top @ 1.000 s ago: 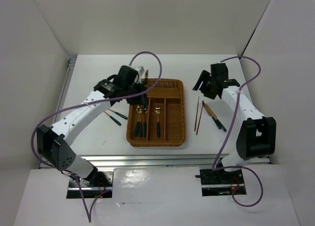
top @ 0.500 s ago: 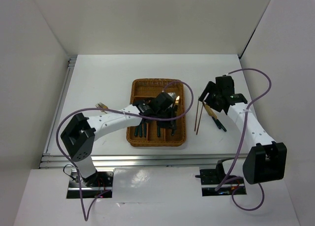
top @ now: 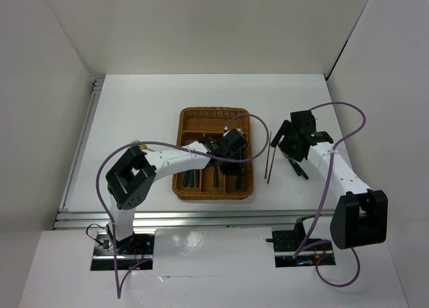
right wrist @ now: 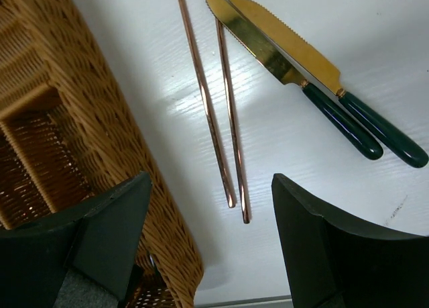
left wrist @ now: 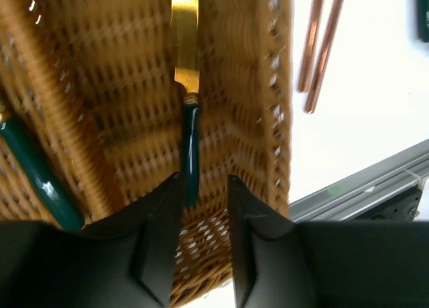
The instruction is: Sort the eating utensils into containers
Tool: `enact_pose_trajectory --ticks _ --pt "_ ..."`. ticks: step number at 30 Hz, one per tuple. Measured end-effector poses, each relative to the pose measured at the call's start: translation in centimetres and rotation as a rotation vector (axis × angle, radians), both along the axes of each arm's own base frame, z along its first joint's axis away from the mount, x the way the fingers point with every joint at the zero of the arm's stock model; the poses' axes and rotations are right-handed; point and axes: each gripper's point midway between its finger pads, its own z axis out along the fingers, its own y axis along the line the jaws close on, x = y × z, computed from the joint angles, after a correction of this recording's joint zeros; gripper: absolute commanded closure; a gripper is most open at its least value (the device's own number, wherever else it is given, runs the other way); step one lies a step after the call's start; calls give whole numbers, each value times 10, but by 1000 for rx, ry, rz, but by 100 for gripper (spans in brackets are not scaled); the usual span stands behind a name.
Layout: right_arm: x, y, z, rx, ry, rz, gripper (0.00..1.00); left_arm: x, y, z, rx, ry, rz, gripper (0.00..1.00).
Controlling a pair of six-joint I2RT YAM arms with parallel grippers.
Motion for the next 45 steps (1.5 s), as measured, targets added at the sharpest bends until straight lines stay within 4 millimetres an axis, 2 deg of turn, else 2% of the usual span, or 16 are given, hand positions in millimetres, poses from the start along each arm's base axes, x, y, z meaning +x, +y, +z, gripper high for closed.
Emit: enact_pose_trajectory --ticks 1,3,8,11,13,15,17,20,21,23,26,30,32,34,37,45 --pt "0 -1 -3 -3 9 -5 20 2 -3 2 0 -6 -3 46" --pt "0 -3 -8 -10 27 -17 20 6 -7 6 -3 -17 -11 41" --pt "-2 -11 -24 -38 86 -46 20 15 -9 22 -20 -39 -35 36" --pt "-4 -19 -31 -58 115 -70 20 24 4 28 -22 -31 -33 35" --pt "-5 -25 -35 -71 129 -90 20 36 21 40 -35 -37 -15 35" --pt "-5 -30 -38 -80 142 -105 20 51 49 61 -65 -63 36 34" --pt "-5 -32 -39 -83 148 -111 20 65 85 88 -97 -107 102 30" --pt "-3 -31 -38 -79 146 -109 20 82 148 130 -139 -211 251 28" --pt "-1 -30 -38 -78 146 -108 20 84 170 140 -145 -243 308 28" --pt "4 -30 -39 -76 150 -106 20 82 206 144 -133 -268 419 28" --pt "12 -28 -45 -75 172 -102 20 69 241 112 -53 -217 555 28" --pt "15 -26 -59 -71 214 -84 21 36 272 39 99 -36 685 28" --pt "16 -24 -62 -70 224 -72 21 22 291 12 164 39 750 28" --pt "20 -23 -62 -69 226 -62 21 19 306 0 195 82 810 30" --pt "28 -24 -60 -72 212 -55 21 25 320 -14 220 115 875 31" --pt "35 -30 -58 -71 200 -64 21 38 326 -38 275 165 899 35"
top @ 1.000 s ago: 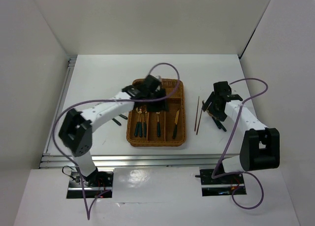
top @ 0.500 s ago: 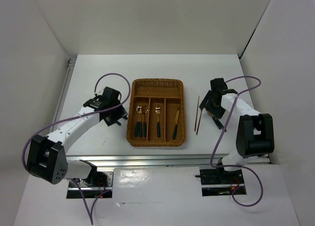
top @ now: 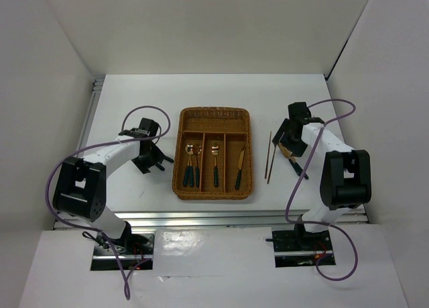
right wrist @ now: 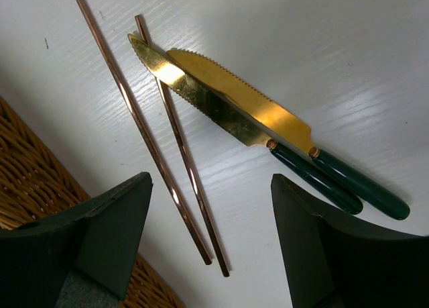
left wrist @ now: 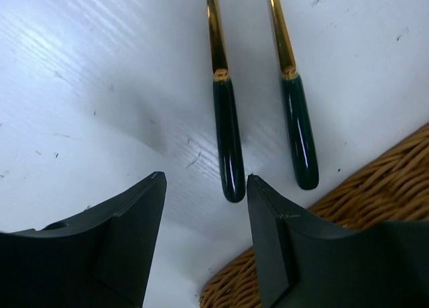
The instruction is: Sort the eating utensils into containers
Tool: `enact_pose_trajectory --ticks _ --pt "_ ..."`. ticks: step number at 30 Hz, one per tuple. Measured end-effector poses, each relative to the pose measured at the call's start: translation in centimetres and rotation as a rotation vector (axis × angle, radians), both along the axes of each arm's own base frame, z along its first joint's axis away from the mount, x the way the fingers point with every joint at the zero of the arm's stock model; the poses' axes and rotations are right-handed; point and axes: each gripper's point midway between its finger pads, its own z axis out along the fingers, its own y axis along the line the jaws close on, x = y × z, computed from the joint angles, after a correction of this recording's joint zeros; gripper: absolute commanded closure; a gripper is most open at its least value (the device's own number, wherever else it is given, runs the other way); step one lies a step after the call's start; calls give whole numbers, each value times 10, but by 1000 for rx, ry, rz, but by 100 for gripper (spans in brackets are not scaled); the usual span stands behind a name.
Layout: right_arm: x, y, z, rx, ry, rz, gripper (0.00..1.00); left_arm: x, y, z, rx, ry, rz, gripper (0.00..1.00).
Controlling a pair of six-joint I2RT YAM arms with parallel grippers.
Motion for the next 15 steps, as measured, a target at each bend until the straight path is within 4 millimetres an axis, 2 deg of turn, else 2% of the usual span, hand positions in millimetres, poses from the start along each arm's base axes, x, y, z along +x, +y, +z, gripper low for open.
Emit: enact_pose_trajectory --ticks 8,15 --pt "0 -3 -2 4 6 -8 21 9 6 -10 26 23 18 41" --pt "0 -2 -8 6 22 -7 21 29 5 -15 34 30 13 47"
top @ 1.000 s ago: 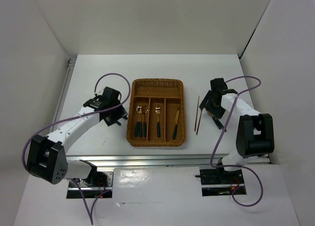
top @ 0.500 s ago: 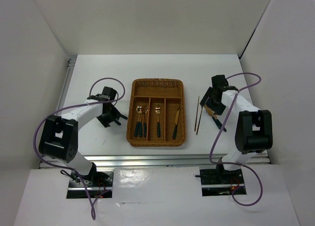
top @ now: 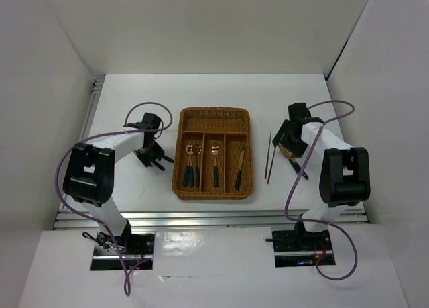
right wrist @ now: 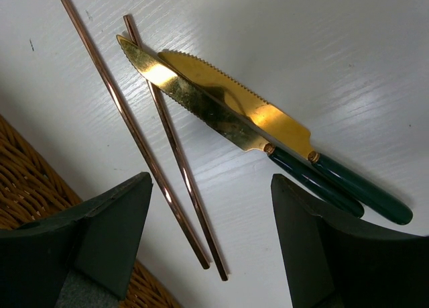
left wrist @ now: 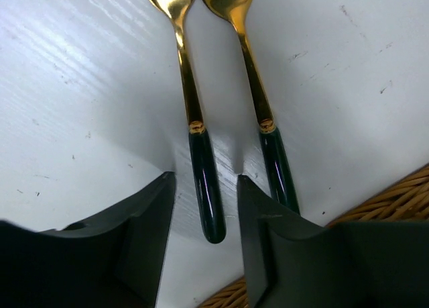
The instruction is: Sort the eating utensils into containers
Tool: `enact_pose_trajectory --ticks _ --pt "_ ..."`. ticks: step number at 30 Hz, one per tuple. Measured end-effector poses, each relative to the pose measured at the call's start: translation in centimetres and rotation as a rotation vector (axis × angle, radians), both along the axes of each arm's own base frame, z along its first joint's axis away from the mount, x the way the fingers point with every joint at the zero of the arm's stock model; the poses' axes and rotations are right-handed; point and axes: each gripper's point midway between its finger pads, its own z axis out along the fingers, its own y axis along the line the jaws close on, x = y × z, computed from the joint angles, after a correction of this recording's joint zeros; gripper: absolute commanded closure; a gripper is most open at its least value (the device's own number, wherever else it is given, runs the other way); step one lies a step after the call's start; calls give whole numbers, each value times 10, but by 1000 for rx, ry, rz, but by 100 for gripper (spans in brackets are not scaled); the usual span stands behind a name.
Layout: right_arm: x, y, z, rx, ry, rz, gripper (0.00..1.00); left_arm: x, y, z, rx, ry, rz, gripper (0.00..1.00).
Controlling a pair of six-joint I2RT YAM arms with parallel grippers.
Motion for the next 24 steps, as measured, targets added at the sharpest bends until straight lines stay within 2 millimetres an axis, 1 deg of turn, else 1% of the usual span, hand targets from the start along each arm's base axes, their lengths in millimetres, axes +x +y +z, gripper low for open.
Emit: enact_pose_trajectory --ticks 4,7,8,10,11,14,16,19,24 --pt "0 0 0 0 0 0 21 2 0 -5 8 22 -14 50" --pt "0 -1 0 1 0 -4 21 4 -1 -5 9 26 -18 52" --pt "0 -2 0 1 0 -6 21 4 -1 -5 10 26 -20 55" --pt "0 -3 0 1 0 -9 21 3 0 -5 13 31 -30 56" --pt "0 -3 0 1 0 -9 21 2 0 -5 15 35 -35 60" --pt "0 -3 0 2 0 -12 22 0 1 -6 19 44 -41 64" --pt "0 -3 0 3 0 -13 22 -1 1 -6 21 47 -42 69" --pt "1 -3 0 4 -2 -16 22 -4 3 -5 24 50 -49 70" --pt "2 -3 0 3 -6 -16 22 -21 12 -1 38 71 -44 70"
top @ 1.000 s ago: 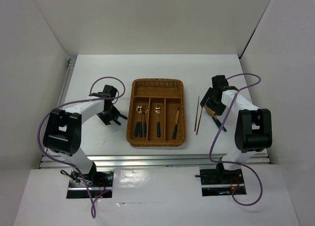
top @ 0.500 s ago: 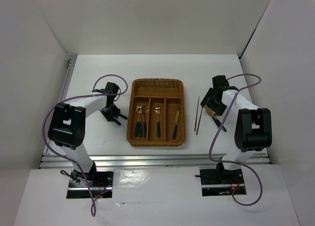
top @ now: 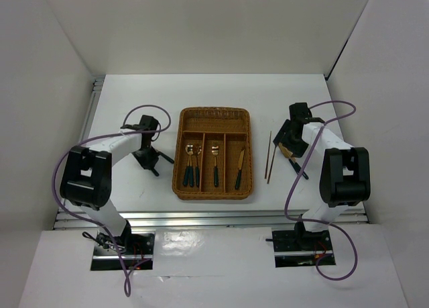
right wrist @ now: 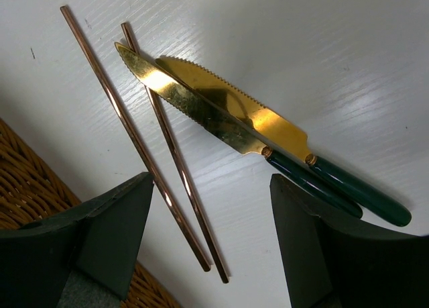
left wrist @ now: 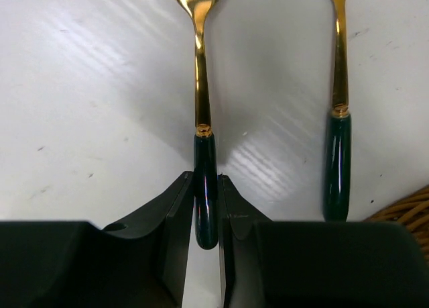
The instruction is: Sort the eating utensils into containers
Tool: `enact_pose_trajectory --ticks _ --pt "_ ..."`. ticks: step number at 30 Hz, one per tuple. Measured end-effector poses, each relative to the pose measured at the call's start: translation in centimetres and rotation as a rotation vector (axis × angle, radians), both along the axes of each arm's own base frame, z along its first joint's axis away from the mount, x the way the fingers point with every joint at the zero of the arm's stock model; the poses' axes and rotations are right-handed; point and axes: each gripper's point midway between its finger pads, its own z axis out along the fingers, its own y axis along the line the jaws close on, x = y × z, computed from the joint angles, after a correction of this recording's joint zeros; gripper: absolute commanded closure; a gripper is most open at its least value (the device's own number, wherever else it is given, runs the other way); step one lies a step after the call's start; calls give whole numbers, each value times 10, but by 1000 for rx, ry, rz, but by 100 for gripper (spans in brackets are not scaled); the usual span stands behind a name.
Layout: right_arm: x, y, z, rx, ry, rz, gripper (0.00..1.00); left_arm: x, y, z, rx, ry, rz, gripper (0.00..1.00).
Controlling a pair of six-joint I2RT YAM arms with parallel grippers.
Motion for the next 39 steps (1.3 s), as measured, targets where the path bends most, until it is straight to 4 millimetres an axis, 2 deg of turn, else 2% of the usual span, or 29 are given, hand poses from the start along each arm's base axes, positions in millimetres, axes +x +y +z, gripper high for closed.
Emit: enact_pose_trajectory --ticks 3,6,11,13,15,21,23,25,28,34,39 --pt "0 0 0 0 0 0 22 -4 7 15 14 -23 12 73" --pt "0 0 0 0 -2 0 22 -2 12 40 22 -88 7 74" --pt "1 0 1 1 -5 -1 22 14 4 89 8 -211 -66 78" --pt "1 -2 1 1 -5 -5 22 23 -12 106 -6 -253 -125 78" --pt "1 -3 2 1 -8 -8 22 28 -36 119 -27 -280 -198 78" --pt "2 -3 9 2 -30 -9 22 26 -141 148 -154 -338 -483 78" --pt "3 -4 14 1 -45 -12 22 24 -173 150 -196 -346 -568 78" --pt "4 -6 20 0 -62 -16 22 20 -197 144 -228 -328 -629 78" --pt "3 -7 27 -6 -83 -20 21 13 -220 129 -255 -293 -686 78" --pt "-7 -12 31 -13 -94 -28 21 -1 -248 101 -280 -228 -749 77" --pt "-9 -13 31 -17 -93 -27 21 -11 -253 79 -285 -178 -767 73"
